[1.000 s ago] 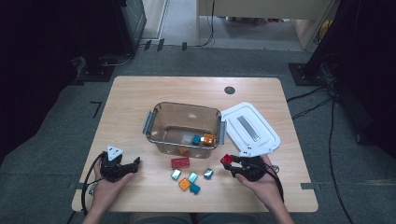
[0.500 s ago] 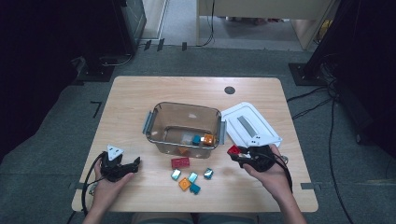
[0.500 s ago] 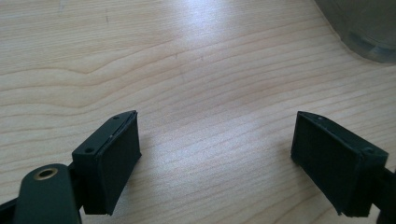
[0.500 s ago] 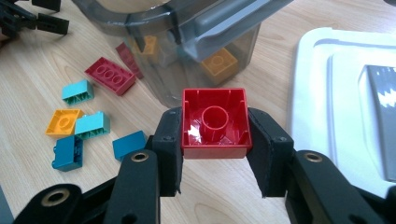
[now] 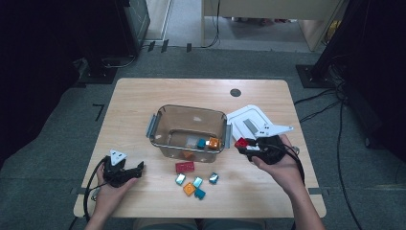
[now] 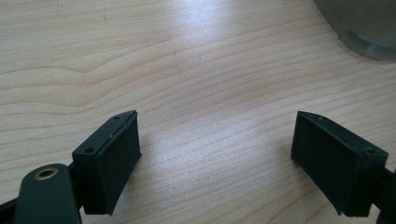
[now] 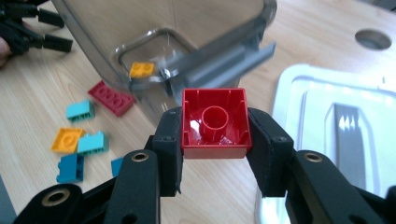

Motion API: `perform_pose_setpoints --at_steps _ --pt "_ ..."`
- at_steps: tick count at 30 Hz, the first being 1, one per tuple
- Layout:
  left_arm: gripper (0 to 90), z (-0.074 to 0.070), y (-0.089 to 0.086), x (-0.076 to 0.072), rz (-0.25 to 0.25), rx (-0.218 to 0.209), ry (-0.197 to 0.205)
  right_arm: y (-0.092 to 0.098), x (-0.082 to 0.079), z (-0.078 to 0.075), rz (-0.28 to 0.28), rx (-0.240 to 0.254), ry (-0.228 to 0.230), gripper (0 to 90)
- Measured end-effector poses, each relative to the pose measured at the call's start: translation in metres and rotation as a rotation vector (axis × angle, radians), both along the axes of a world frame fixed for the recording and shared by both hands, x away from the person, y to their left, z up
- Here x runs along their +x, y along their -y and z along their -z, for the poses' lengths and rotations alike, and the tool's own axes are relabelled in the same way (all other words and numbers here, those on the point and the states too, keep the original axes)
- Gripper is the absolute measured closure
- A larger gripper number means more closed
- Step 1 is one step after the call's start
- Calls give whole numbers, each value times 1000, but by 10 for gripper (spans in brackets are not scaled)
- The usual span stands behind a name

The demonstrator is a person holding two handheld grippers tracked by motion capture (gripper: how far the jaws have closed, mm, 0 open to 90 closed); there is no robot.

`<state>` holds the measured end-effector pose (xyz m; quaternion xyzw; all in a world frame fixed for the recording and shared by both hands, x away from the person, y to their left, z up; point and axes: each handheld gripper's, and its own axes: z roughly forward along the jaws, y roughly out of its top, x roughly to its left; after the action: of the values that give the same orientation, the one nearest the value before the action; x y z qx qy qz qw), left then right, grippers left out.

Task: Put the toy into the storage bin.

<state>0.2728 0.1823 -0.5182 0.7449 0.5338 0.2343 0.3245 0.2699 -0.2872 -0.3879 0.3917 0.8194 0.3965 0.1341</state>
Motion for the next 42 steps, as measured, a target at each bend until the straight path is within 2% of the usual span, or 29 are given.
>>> perform_pose_setpoints --at_steps 6,12,17,25,30,35,37,42 --pt "153 0 0 0 3 0 0 -11 9 -17 -12 12 24 601" --pt "153 0 0 0 3 -1 0 -34 19 -28 -43 23 39 601" --pt "153 0 0 0 3 0 1 -56 32 -28 -65 11 32 601" --pt "153 0 0 1 4 0 2 -77 47 -18 -55 3 19 587" --pt "153 0 0 1 5 1 2 -81 48 -14 -71 -8 13 515" --pt "153 0 0 1 6 1 1 -79 43 -17 -70 9 20 439" --pt "153 0 0 1 6 0 1 -74 38 -20 -64 29 24 394" --pt "153 0 0 1 6 -1 0 -62 26 -23 -38 42 50 273"
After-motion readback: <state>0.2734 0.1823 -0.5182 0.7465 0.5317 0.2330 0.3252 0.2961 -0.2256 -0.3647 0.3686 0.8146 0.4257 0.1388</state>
